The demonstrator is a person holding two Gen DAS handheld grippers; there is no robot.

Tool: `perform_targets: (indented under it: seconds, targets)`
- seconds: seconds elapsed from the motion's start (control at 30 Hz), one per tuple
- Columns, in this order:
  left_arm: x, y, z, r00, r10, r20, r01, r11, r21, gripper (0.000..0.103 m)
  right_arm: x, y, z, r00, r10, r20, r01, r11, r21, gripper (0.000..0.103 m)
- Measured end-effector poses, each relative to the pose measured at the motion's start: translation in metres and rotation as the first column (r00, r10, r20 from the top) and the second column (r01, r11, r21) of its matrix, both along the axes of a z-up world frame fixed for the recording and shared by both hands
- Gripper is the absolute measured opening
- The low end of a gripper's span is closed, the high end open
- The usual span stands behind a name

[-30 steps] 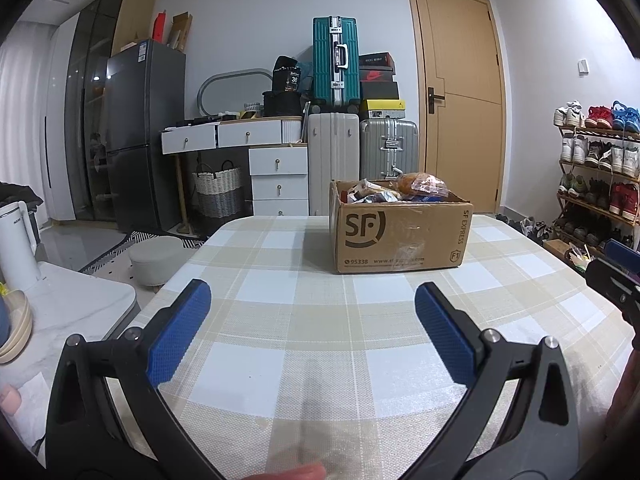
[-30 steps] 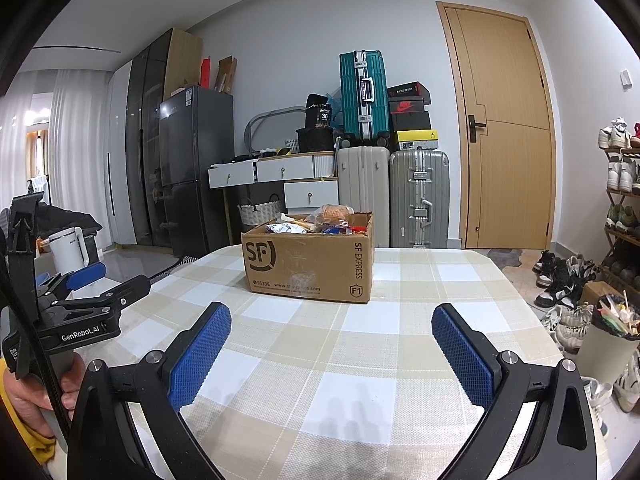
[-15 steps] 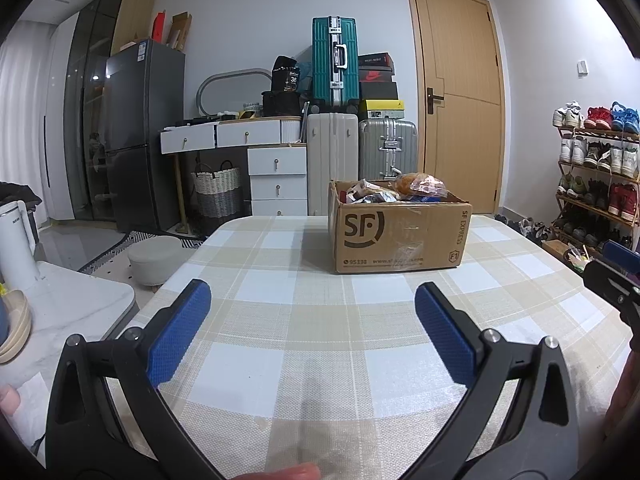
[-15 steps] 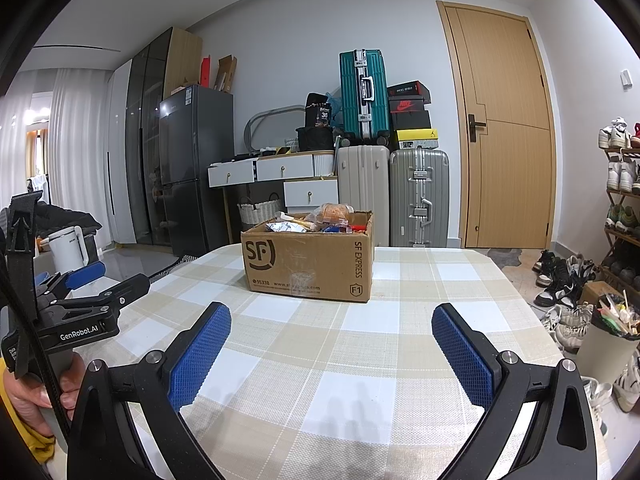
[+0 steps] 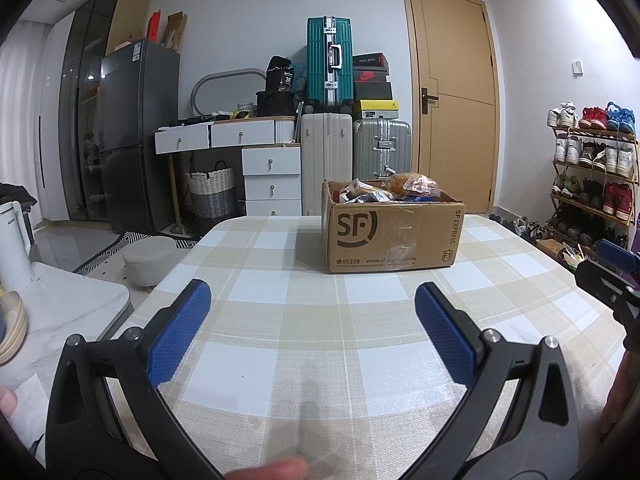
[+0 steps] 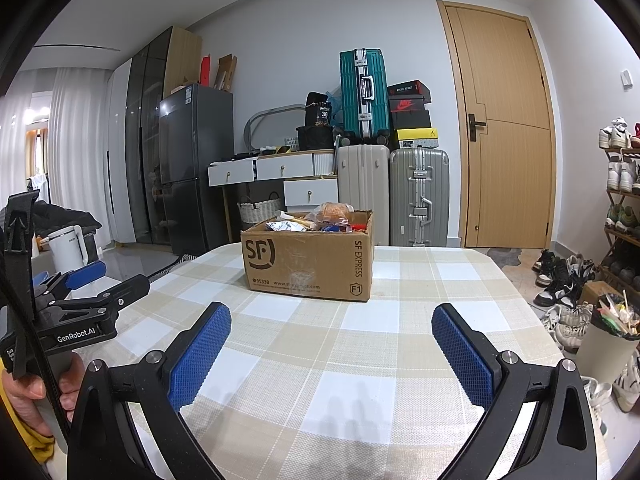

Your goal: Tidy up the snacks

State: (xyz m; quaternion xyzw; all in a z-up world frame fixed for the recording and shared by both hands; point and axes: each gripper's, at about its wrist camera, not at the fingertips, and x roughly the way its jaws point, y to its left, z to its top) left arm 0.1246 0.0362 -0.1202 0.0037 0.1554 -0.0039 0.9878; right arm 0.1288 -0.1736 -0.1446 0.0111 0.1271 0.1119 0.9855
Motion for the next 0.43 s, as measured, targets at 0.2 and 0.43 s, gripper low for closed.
perform_targets:
  seconds: [0.2, 0.43]
  targets:
    - [0.0009, -0.0002, -0.0011, 1.000, -0.006, -0.001, 0.006, 1.000, -0.005, 0.102, -0.0004, -0.0001, 0.0004, 1.000, 0.000, -0.001, 0.000, 1.000, 0.000, 0.102]
    - [0.0019, -0.0021, -0.0005, 1.000, 0.000, -0.002, 0.000, 1.000, -0.004, 0.102, -0.0015, -0.0016, -0.0015, 1.000, -0.001, -0.005, 0.001, 1.000, -0.002, 0.102]
